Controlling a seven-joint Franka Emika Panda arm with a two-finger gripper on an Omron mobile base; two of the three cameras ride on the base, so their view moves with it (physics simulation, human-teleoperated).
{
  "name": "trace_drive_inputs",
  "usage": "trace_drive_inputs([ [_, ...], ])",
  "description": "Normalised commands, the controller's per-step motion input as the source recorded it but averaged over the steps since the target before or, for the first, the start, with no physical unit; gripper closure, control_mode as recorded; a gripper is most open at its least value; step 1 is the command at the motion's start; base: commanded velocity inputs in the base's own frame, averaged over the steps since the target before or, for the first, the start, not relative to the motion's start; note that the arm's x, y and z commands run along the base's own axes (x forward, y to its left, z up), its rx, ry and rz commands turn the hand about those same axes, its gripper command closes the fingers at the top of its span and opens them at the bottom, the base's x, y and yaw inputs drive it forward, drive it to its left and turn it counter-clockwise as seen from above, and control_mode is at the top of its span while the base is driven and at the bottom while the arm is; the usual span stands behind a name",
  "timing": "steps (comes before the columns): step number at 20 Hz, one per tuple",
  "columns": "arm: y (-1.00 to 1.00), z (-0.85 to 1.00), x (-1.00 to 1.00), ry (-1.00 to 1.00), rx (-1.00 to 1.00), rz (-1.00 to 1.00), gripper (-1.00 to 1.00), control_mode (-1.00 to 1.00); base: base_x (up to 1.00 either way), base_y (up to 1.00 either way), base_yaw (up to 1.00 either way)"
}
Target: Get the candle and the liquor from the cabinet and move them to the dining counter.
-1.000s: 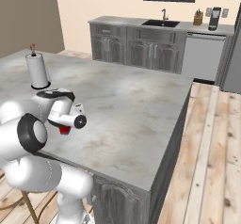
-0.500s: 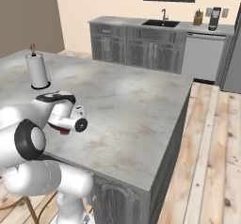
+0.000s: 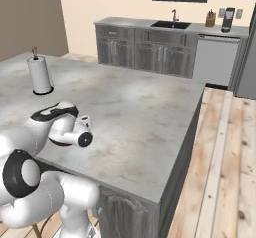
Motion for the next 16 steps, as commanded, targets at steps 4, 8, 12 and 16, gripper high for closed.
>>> trace_drive_inputs([
  [4, -0.18, 0.36, -0.23, 0.07, 0.0, -0.12, -1.0, -1.0, 0.0, 0.0, 0.0],
  [8, -0.17, 0.5, -0.24, 0.17, 0.0, -0.12, -1.0, -1.0, 0.0, 0.0, 0.0],
  [12, -0.16, 0.56, -0.26, 0.21, 0.0, -0.11, -1.0, -1.0, 0.0, 0.0, 0.0],
  [16, -0.19, 0.54, -0.32, 0.23, 0.0, -0.06, -1.0, -1.0, 0.0, 0.0, 0.0],
])
